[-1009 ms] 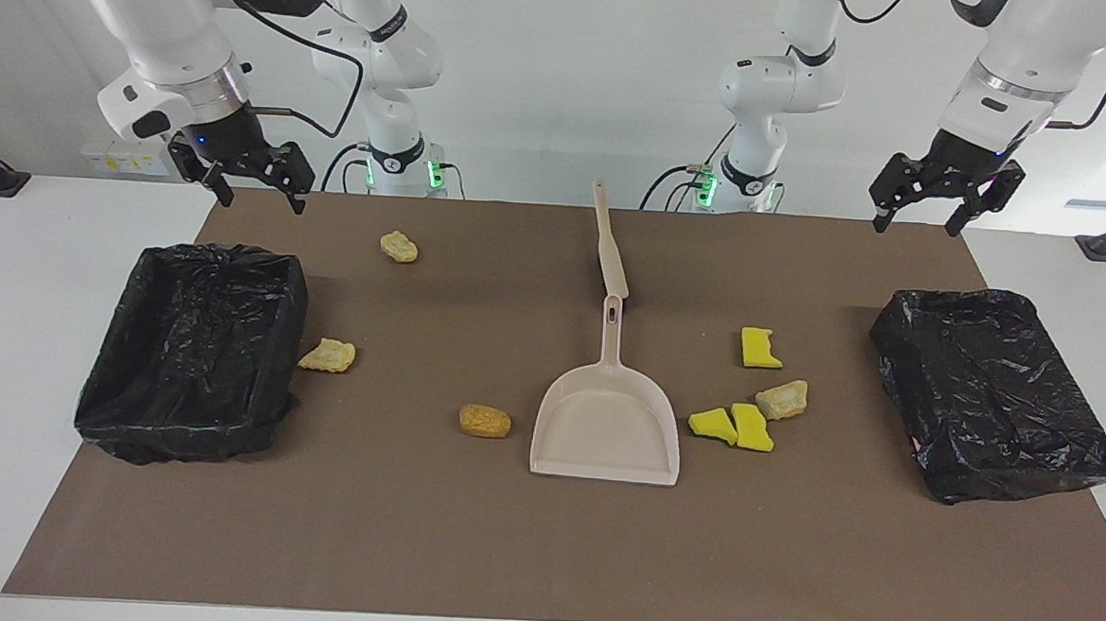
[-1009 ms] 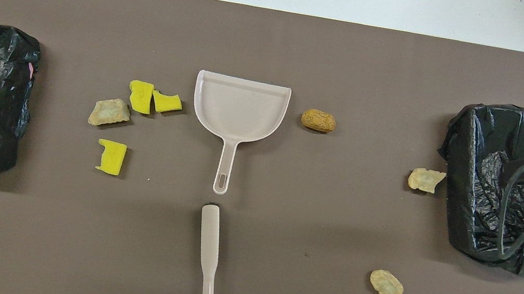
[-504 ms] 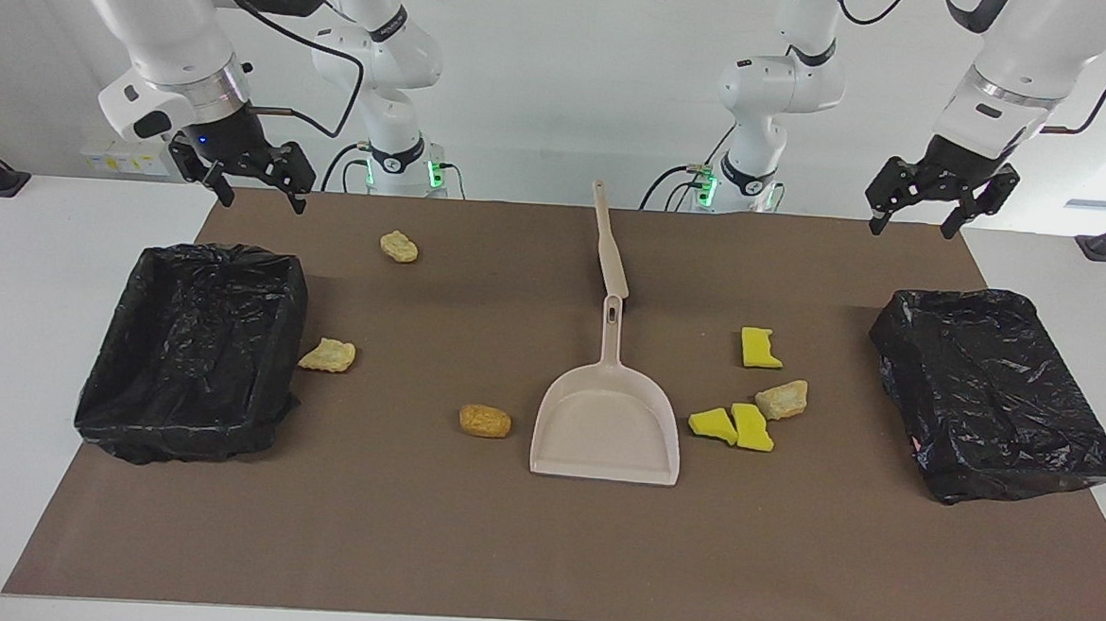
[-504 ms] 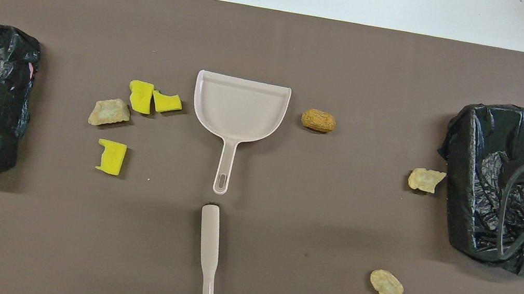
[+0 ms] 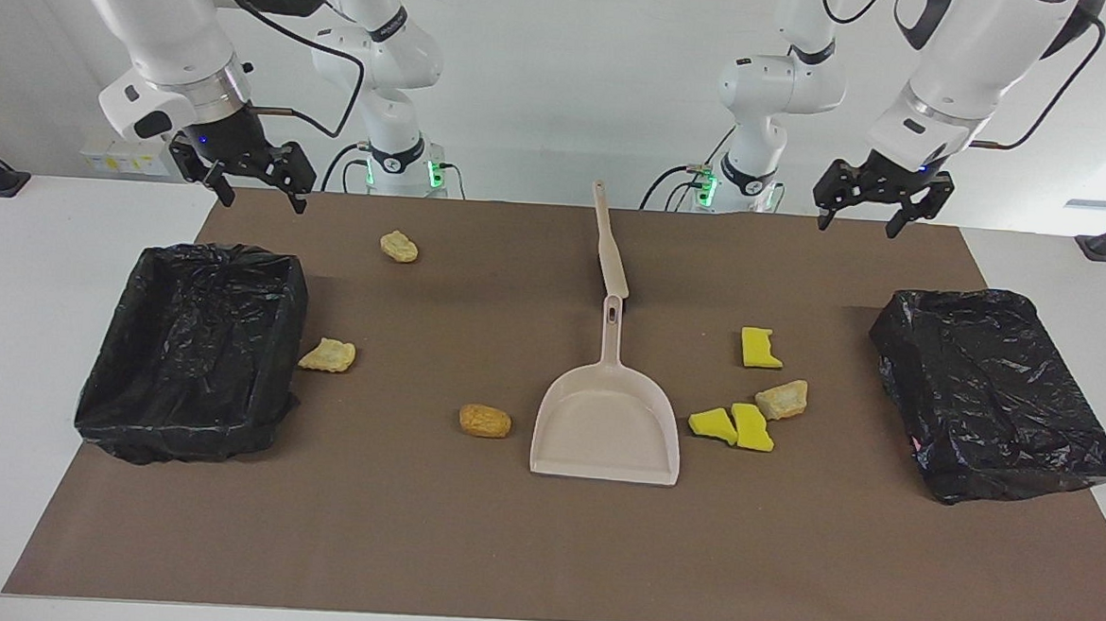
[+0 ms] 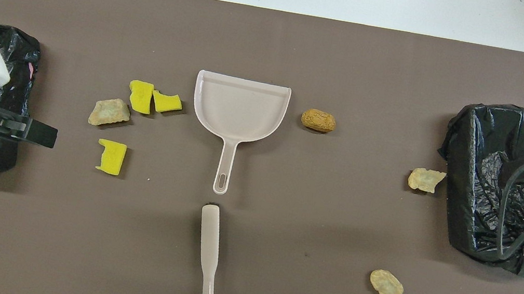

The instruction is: Sweep and dump trash in bin

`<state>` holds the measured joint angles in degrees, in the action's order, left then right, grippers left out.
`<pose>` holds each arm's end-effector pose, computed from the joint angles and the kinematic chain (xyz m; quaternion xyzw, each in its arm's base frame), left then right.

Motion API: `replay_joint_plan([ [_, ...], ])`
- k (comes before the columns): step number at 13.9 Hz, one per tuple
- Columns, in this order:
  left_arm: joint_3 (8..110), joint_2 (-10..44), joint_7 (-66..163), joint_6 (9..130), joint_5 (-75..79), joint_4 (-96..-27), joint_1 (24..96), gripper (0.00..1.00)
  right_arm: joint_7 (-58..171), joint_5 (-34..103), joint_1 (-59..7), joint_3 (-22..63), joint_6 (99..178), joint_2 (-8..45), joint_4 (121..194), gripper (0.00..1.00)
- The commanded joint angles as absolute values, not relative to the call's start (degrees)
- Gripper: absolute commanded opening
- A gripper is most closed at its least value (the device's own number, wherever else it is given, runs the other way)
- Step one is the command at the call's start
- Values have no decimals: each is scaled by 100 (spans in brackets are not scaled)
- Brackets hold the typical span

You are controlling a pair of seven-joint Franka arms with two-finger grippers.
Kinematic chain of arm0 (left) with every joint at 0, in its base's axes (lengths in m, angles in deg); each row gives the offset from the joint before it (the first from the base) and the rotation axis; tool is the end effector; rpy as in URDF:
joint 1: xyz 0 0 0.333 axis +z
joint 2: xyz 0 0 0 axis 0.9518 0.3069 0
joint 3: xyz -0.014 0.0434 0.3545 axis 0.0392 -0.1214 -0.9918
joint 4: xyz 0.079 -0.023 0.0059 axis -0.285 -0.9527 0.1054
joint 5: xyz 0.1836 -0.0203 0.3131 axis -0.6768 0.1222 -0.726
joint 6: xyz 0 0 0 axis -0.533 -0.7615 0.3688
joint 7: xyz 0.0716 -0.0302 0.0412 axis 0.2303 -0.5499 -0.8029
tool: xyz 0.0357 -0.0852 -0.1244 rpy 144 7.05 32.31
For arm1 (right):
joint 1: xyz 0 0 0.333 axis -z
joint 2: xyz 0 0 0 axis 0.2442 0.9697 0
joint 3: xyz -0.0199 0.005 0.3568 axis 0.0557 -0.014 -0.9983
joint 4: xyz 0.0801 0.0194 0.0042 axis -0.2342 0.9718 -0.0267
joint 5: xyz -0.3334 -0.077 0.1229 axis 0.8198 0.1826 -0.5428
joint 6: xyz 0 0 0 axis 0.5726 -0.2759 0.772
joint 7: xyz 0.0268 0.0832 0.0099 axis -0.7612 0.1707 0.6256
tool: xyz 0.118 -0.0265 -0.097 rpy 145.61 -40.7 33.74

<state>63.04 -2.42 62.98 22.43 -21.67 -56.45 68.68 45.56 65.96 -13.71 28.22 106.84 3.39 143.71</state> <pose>0.4508 -0.0963 0.5975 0.9960 -0.0860 -0.0240 0.0037 0.5136 -0.0111 0.6145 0.9988 -0.0335 -0.0344 0.0091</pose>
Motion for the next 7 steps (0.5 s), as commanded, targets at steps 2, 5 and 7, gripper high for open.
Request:
replay_joint_plan([
  [2,6228,-664,5843,2381,-1870,-6444,6344,100,4448,6498,-1352,2808,10643,268,14429,100],
  [5,6228,-770,5262,2688,-1825,-6857,5791,100,4448,6507,-1317,2816,10652,277,14420,100],
  [7,6228,-848,4666,2960,-1711,-7129,5413,100,4448,6507,-1308,2816,10661,277,14420,100],
])
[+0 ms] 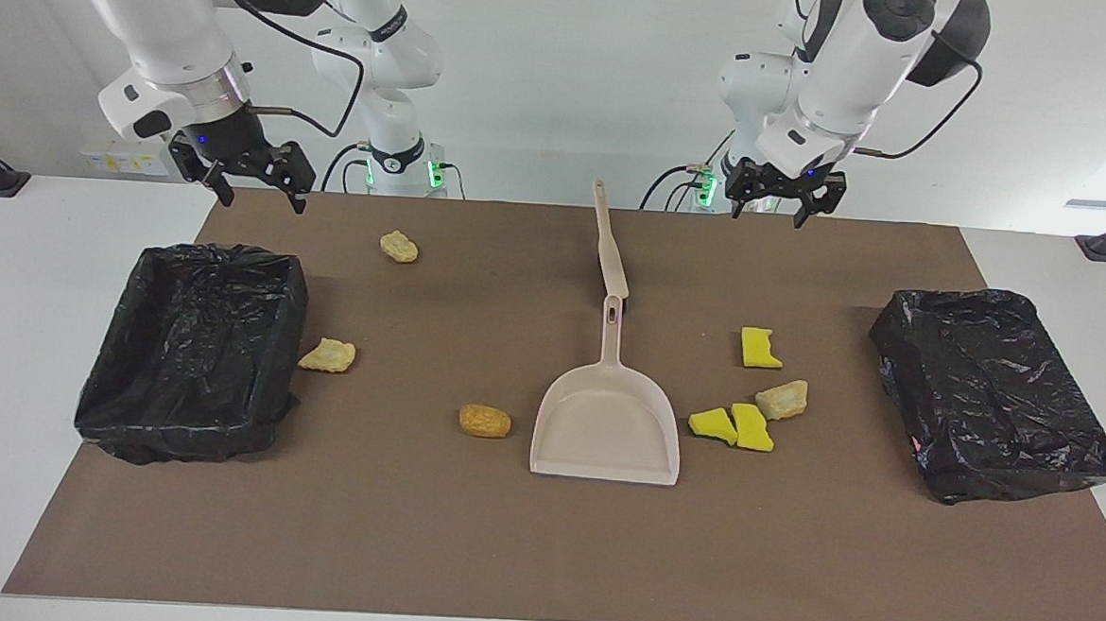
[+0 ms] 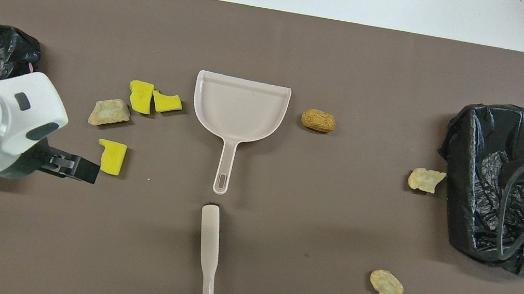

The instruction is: Sweep and dump trash in bin

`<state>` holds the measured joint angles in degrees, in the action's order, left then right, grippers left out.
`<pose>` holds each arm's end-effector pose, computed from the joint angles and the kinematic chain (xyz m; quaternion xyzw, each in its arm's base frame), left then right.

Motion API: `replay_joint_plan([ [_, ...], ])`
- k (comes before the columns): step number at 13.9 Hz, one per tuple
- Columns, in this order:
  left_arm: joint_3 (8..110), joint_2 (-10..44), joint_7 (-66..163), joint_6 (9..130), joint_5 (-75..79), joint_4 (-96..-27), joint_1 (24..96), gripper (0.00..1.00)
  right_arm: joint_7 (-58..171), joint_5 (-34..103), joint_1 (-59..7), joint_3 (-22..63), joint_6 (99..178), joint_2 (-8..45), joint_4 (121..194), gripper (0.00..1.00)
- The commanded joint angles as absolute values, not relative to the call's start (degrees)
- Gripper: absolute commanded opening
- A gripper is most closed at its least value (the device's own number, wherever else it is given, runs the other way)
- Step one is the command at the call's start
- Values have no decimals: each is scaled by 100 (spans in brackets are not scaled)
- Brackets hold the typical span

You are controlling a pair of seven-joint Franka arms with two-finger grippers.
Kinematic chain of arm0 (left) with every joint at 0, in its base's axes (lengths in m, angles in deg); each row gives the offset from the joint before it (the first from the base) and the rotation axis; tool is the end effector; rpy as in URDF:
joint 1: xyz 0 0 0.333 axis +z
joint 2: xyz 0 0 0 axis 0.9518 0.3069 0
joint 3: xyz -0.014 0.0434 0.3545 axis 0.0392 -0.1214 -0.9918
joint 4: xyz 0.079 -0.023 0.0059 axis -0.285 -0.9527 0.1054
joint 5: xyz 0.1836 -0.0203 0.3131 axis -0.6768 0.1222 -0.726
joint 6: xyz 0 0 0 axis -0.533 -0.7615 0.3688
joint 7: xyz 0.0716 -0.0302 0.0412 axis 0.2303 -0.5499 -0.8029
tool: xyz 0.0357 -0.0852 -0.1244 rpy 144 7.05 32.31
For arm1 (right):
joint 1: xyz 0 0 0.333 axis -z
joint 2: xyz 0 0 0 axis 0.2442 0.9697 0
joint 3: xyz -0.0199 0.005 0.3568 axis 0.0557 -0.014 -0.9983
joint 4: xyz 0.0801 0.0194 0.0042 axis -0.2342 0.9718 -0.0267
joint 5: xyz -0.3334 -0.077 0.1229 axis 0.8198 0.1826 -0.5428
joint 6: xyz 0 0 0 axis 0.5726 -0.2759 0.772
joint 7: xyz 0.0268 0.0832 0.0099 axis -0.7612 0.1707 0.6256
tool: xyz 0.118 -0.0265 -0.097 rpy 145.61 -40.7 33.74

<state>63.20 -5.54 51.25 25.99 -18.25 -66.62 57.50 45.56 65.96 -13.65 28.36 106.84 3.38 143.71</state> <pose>0.3965 -0.1814 0.5490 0.9952 -0.0756 -0.0610 0.0143 0.5135 -0.0129 0.6146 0.9988 -0.0352 -0.0343 0.0091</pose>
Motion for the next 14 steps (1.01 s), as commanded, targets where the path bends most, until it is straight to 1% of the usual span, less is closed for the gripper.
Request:
replay_joint_plan([
  [1,6228,-927,4358,3170,-1693,-7331,5176,100,4448,6507,-1308,2816,10661,277,14420,100],
  [4,6228,-1077,3488,3619,-1693,-7736,4491,100,4439,6498,-1308,2816,10661,277,14420,100],
  [6,6228,-1034,2820,3953,-1693,-7982,4043,100,4439,6507,-1308,2816,10661,277,14420,100],
  [8,6228,-1060,2353,4375,-1693,-8420,3673,100,4448,6507,-1308,2816,10670,285,14420,100],
  [10,6228,-903,2185,4586,-1693,-8668,3339,100,4448,6498,-1308,2816,10670,285,14411,100],
  [11,6237,-806,2019,4848,-1693,-8921,3137,100,4439,6507,-1308,2816,10670,277,14420,100],
  [13,6237,-814,1685,5473,-1693,-9423,2767,100,4448,6507,-1282,2816,10731,303,14402,100],
  [14,6237,-753,1527,5553,-1693,-9459,2635,100,4448,6507,-1264,2816,10845,303,14402,100],
])
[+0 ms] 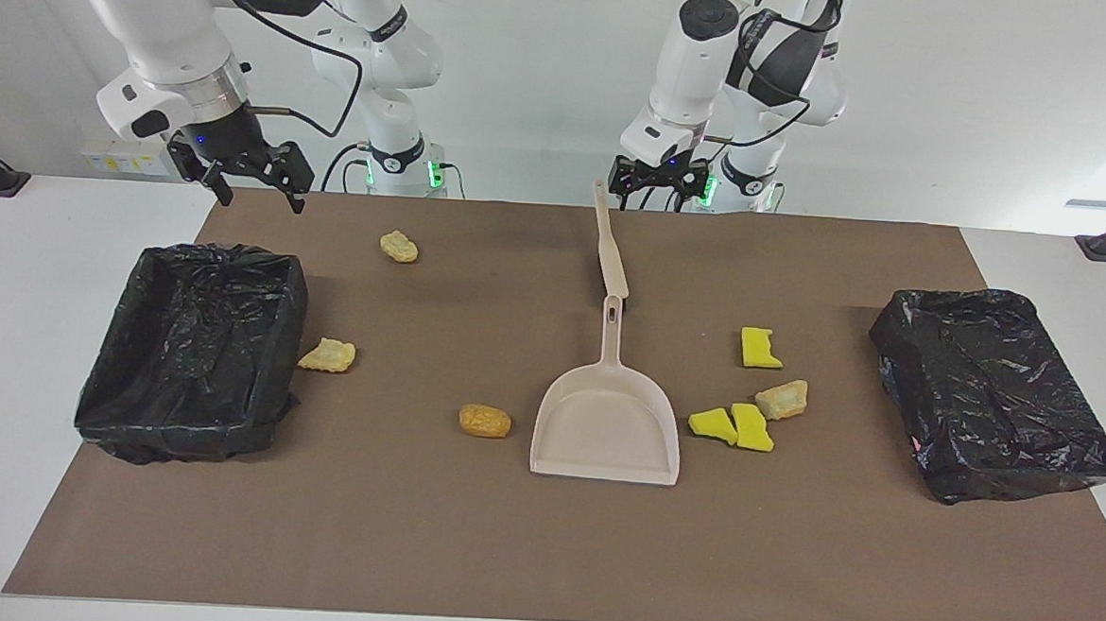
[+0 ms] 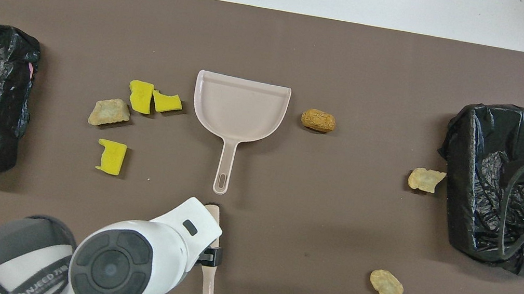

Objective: Sweep and dump trash in bin
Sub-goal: 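Reach the left gripper to the pink brush handle and grasp it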

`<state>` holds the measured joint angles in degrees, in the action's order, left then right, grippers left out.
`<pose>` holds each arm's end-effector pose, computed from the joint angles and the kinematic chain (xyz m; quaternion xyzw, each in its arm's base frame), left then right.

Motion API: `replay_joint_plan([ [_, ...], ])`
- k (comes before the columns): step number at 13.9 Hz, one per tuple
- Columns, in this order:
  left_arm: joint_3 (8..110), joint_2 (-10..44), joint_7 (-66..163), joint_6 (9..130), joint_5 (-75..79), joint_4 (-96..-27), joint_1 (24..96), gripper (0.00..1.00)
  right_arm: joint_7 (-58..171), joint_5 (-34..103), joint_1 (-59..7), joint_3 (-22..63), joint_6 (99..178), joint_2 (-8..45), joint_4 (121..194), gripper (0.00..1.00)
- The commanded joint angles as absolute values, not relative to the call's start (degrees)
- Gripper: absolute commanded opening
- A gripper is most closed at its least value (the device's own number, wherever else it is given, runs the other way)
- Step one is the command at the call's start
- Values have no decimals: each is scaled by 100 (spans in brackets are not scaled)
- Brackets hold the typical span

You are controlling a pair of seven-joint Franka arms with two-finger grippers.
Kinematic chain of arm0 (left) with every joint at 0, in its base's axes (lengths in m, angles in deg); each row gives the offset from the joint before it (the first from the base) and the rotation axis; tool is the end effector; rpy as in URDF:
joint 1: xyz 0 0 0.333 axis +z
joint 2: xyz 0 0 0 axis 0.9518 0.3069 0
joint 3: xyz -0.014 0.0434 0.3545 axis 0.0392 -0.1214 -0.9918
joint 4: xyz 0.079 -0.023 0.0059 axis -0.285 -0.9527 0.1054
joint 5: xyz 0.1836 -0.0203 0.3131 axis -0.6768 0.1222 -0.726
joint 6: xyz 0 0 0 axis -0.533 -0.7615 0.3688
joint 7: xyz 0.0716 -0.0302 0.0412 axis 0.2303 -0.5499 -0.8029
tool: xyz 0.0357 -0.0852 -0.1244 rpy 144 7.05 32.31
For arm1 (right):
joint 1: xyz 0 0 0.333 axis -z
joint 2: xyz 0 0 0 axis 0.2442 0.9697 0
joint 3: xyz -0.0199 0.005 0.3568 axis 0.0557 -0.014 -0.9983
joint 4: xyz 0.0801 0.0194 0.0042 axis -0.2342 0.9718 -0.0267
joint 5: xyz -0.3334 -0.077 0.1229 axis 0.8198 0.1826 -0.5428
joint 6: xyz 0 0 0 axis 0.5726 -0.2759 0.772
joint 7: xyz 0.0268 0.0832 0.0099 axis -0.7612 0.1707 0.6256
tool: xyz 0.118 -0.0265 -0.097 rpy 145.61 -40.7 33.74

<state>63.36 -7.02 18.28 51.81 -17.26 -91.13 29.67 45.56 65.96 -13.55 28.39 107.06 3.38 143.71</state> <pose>0.2549 -0.3217 0.4093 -0.9991 0.0090 0.0422 0.0015 0.5141 -0.0141 0.6149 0.9988 -0.0363 -0.0324 0.0090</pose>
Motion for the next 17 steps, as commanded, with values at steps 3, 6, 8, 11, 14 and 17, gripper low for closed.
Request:
replay_joint_plan([
  [3,6237,-445,1288,5816,-1684,-9565,2212,100,4431,6507,-1273,2816,11004,312,14420,100],
  [6,6237,-436,1200,5941,-1684,-9635,2028,100,4422,6507,-1273,2825,10951,303,14429,100],
  [8,6229,-418,1200,6177,-1684,-9784,2027,100,4430,6498,-1273,2825,10908,268,14464,100],
  [11,6237,-418,1217,6231,-1684,-9873,2027,86,4448,6498,-1273,2816,10933,259,14499,100],
  [14,6228,-366,1331,6117,-1684,-9794,2027,6,4413,6490,-1369,2816,11319,241,14692,100],
  [17,6211,-401,1480,5680,-1684,-9540,2106,0,4439,6490,-1370,2816,11925,320,15095,100],
])
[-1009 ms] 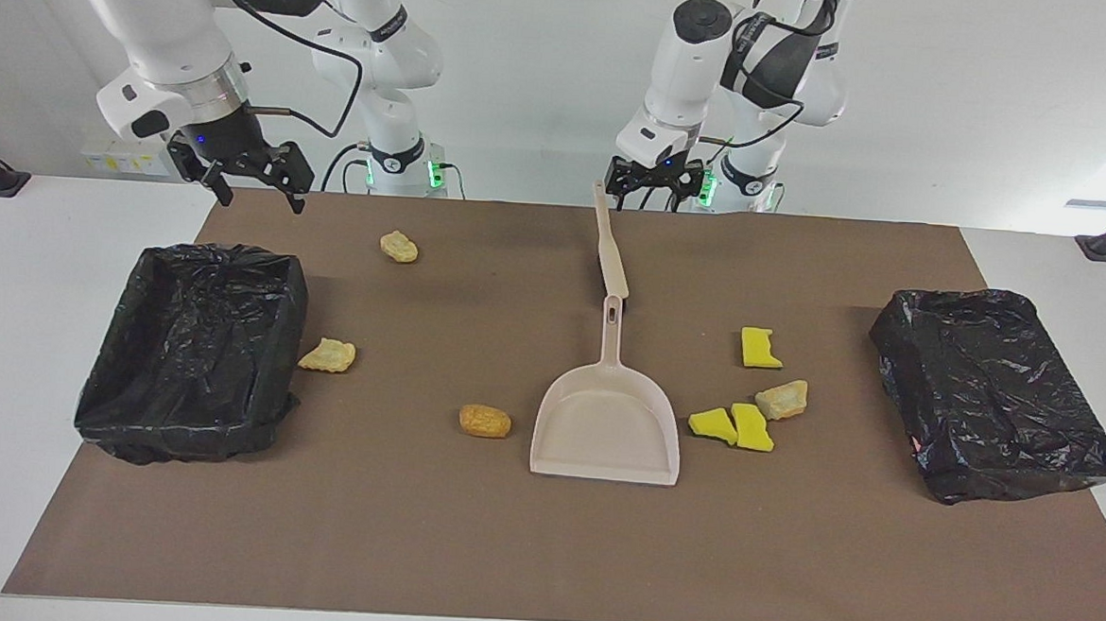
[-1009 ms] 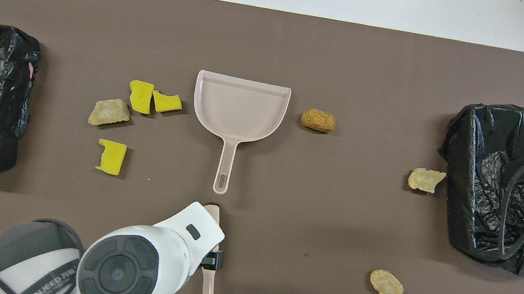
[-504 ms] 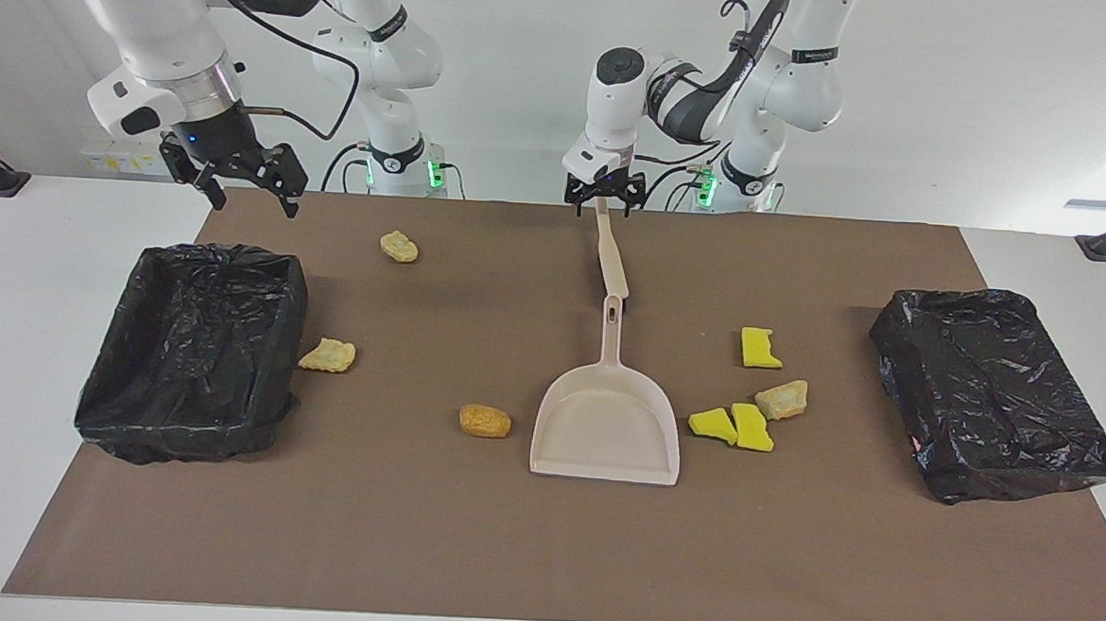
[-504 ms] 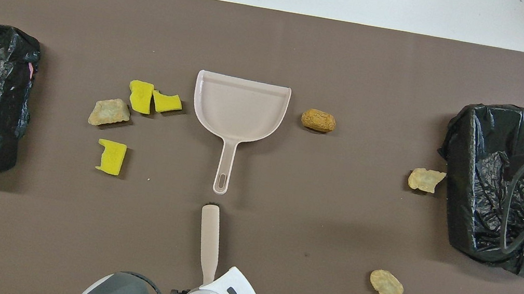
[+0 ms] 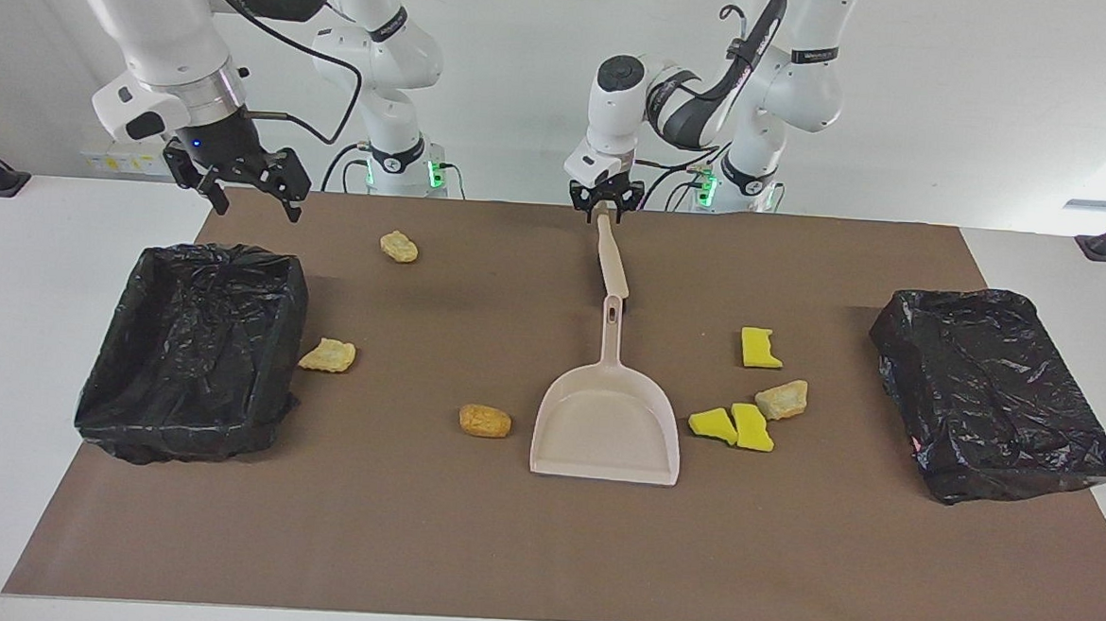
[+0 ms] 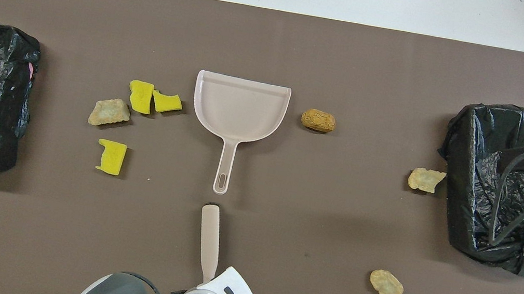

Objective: Sweep and dump trash in bin
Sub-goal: 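Reach the left gripper to the pink brush handle and grasp it, then lift the brush with the left gripper while the right gripper grasps the dustpan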

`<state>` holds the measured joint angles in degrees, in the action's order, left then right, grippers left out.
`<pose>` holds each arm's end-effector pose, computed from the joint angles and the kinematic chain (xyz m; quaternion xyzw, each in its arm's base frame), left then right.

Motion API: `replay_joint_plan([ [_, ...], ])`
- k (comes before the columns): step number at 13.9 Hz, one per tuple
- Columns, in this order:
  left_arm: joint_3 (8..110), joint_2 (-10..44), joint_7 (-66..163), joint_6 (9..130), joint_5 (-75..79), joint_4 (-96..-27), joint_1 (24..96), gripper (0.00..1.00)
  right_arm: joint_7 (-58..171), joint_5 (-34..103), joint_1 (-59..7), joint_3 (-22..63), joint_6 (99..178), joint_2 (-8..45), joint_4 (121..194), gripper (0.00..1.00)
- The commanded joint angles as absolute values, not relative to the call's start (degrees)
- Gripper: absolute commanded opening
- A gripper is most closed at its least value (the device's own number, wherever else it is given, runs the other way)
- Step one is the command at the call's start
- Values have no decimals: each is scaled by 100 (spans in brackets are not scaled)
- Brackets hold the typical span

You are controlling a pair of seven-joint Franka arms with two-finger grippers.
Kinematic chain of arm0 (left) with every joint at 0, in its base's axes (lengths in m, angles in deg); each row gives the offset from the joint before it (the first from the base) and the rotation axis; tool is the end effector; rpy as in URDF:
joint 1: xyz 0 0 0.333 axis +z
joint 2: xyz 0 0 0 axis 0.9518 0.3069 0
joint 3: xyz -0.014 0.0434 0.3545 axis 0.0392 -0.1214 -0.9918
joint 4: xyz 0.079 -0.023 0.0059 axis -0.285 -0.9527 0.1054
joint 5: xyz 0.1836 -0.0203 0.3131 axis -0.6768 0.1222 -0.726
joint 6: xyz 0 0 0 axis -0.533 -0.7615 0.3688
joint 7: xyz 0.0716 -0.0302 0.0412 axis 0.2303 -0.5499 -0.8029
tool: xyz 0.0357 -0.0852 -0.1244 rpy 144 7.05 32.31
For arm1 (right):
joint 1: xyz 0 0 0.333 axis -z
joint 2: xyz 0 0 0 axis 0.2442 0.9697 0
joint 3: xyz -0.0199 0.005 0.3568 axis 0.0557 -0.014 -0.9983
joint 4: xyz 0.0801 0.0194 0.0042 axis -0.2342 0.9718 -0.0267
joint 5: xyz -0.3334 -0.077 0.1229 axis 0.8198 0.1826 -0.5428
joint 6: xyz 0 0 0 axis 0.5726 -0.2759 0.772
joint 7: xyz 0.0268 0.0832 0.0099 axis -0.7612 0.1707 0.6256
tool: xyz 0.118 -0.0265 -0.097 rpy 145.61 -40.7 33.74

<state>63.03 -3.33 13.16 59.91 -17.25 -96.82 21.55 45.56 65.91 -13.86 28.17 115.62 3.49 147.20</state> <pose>0.2089 -0.3463 0.3541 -0.9984 0.0264 0.0479 0.0152 0.5331 -0.0092 0.5997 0.9994 -0.0308 0.0109 0.0079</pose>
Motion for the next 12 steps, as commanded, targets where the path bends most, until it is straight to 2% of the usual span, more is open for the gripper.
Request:
replay_joint_plan([
  [1,6194,-427,1699,5451,-1684,-9461,2185,0,4457,6490,-1361,2816,12040,347,15201,100],
  [5,6149,-751,2455,4326,-1684,-9022,2808,0,4291,6157,-1466,2703,12067,347,15246,100],
  [8,6141,-1147,3700,3422,-1763,-8600,3633,0,3432,6235,-1940,2693,12024,408,15194,100],
  [10,6123,-1122,4719,2806,-2173,-8126,4230,0,2974,6252,-2474,2685,12058,531,15193,100],
  [12,6114,-990,5617,2768,-2422,-7835,4959,0,2220,6261,-3002,2685,12251,767,15132,100],
])
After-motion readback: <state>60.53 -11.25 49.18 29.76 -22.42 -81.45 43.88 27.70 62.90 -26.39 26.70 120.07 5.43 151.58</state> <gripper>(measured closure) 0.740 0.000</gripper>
